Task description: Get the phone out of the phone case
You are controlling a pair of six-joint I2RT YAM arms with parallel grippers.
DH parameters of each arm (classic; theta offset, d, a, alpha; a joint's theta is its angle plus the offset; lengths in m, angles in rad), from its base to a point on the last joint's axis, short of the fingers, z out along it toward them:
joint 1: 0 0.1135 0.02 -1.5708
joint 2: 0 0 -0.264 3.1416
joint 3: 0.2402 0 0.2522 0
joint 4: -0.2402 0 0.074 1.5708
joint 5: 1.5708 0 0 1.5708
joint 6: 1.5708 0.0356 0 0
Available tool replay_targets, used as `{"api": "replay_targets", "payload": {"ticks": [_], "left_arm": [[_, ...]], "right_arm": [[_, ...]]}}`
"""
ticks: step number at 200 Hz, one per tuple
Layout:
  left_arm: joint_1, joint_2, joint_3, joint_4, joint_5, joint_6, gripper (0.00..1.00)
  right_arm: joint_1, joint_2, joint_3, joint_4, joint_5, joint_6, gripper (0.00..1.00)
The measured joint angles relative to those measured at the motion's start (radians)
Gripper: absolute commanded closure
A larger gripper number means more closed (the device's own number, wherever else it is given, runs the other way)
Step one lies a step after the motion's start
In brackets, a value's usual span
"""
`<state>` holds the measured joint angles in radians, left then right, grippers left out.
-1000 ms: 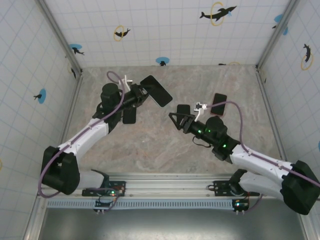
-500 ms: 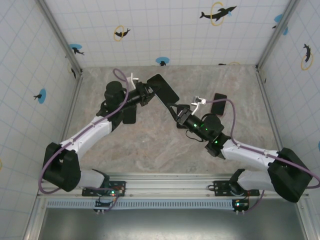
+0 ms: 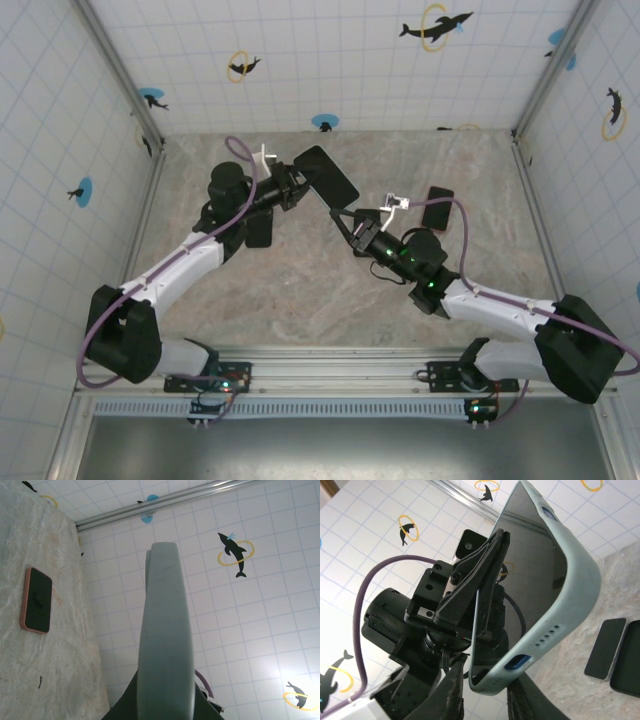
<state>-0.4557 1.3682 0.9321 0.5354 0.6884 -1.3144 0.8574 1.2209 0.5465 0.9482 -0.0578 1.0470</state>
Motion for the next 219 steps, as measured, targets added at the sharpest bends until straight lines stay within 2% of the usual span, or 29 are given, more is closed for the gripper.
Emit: {"api": "replay_targets", "payload": {"ticks": [114,219], "left_arm": [[0.000,0.000,0.000,0.020,-0.022,-0.050,1.00],[-0.022,-0.003,0.000,0.022,-0.029,-0.039,1.00]], "right_arm": [[-0.018,-0.001,0.000,0.005,-0.047,-0.051,0.82],[-0.048,-0.004,-0.011,0.019,-0.113,-0.013,0.83]]}}
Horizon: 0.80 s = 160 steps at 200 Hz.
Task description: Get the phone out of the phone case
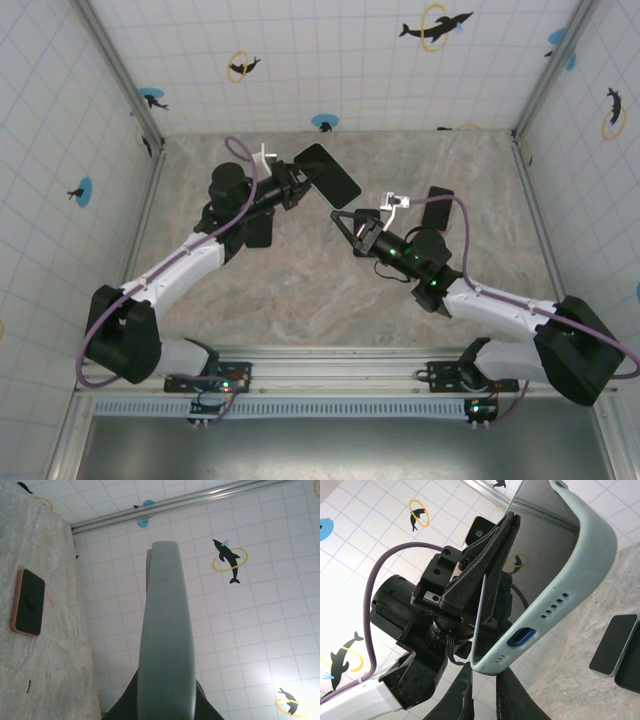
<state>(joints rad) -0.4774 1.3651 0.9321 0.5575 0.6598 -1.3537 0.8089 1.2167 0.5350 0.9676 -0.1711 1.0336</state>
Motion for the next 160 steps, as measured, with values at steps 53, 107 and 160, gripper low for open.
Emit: {"api": "replay_targets", "payload": {"ticks": [53,107,160], "left_arm": [[-0.024,-0.003,0.000,-0.007,-0.020,0.026,1.00],[-0.055,-0.034,0.012,0.026,0.072,-0.013,1.00],[-0.060,-0.059,0.058,-0.035,0.098,0.051,1.00]], "right_arm": [[-0.006,-0.024,-0.031,0.002,0.006,0.029,0.84],[-0.068,0.011,-0.131,-0.044,0.122,0.065,0.85],[-0.069,-0.005,-0.166,-0.072,0.111,0.014,0.62]]}}
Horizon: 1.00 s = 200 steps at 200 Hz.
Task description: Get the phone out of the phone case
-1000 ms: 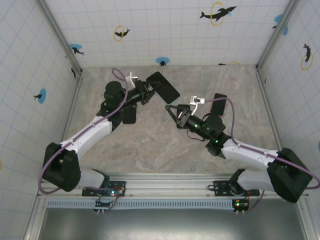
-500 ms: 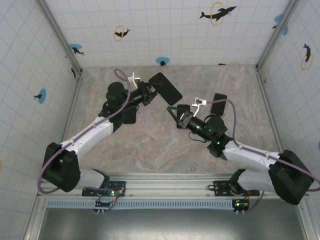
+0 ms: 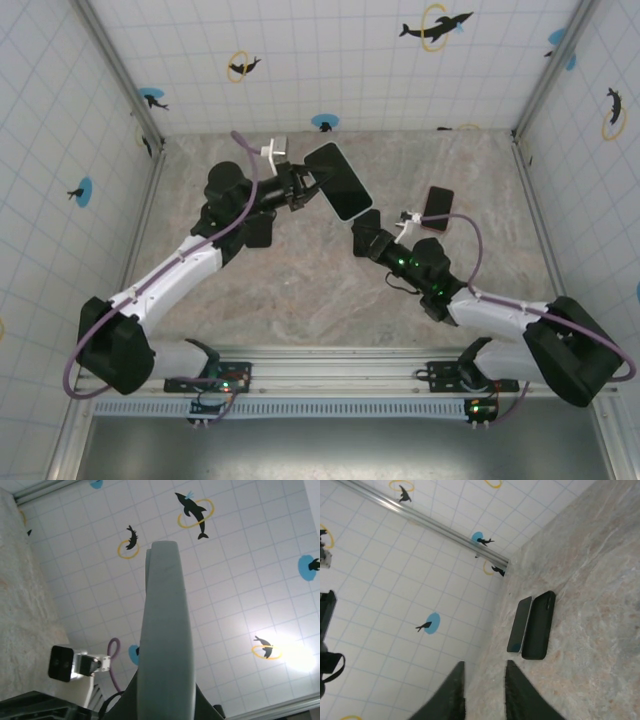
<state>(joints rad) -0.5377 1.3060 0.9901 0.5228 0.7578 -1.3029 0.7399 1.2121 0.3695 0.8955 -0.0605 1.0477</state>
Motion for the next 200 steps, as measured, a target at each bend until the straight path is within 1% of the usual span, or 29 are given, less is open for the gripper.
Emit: {"api": "replay_targets", "payload": {"ticks": [12,31,58,83,112,138,166,179,200], "left_arm": [[0.001,0.001,0.000,-0.029,-0.010,0.024,1.00],[0.010,0.007,0.000,-0.055,-0.037,0.047,1.00],[0.021,0.036,0.004,-0.060,-0.070,0.050,1.00],[0.021,0.045,0.004,-0.066,-0.090,0.050,1.00],[0.021,0.045,0.003,-0.061,-0.093,0.049,1.00],[0.021,0.044,0.003,-0.063,-0.093,0.050,1.00],[0.021,0.044,0.000,-0.063,-0.093,0.050,1.00],[0.021,0.044,0.000,-0.063,-0.093,0.050,1.00],[0.021,0.044,0.000,-0.063,-0.092,0.050,1.00]], "right_arm": [[0.002,-0.017,0.006,-0.002,-0.026,-0.017,0.57],[0.024,-0.046,0.019,0.006,-0.062,-0.051,0.53],[0.058,-0.089,0.019,0.055,-0.094,-0.064,0.50],[0.072,-0.096,0.035,0.088,-0.110,-0.065,0.50],[0.072,-0.089,0.059,0.129,-0.115,-0.039,0.56],[0.065,-0.051,0.064,0.188,-0.116,0.004,0.57],[0.065,-0.032,0.080,0.193,-0.122,0.015,0.63],[0.063,-0.032,0.082,0.201,-0.123,0.021,0.64],[0.061,-0.032,0.082,0.206,-0.121,0.026,0.69]]}}
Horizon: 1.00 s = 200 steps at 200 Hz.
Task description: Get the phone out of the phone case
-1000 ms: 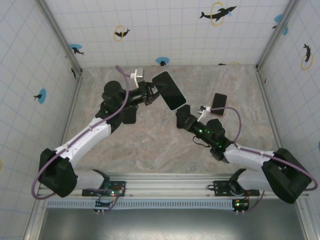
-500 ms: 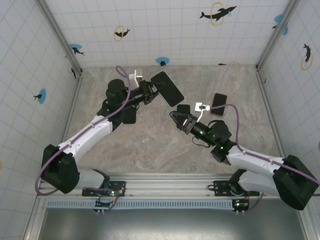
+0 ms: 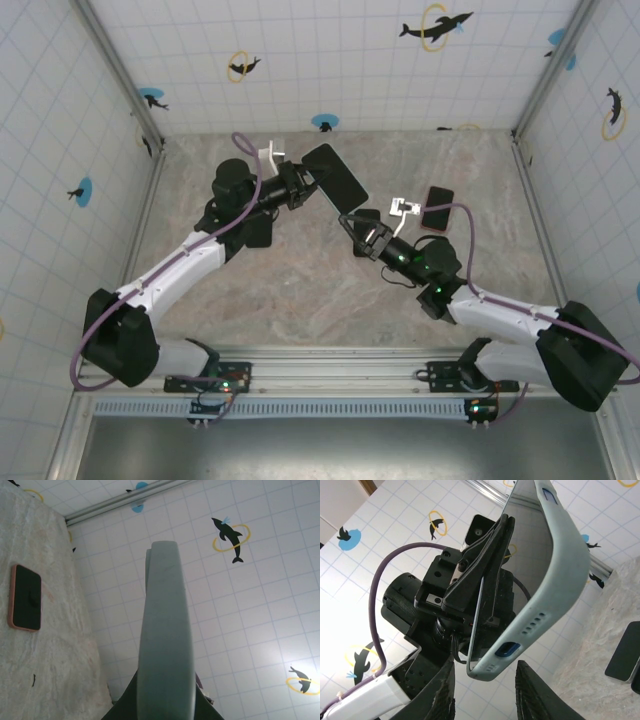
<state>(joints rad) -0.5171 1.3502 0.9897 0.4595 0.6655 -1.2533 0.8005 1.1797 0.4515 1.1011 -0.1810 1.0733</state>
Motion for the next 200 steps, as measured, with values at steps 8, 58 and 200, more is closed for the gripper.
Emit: {"api": "replay_targets", "payload": {"ticks": [8,58,200], "left_arm": [[0.000,0.000,0.000,0.000,0.001,0.000,1.00],[-0.006,0.000,0.000,0.000,0.000,-0.003,1.00],[-0.044,-0.064,-0.015,0.027,0.015,-0.074,1.00]], "right_arm": [[-0.002,0.000,0.000,0.001,0.000,0.002,0.71],[-0.004,0.000,0.000,-0.001,-0.003,-0.013,0.79],[-0.077,-0.006,-0.006,-0.144,-0.037,-0.131,0.71]]}}
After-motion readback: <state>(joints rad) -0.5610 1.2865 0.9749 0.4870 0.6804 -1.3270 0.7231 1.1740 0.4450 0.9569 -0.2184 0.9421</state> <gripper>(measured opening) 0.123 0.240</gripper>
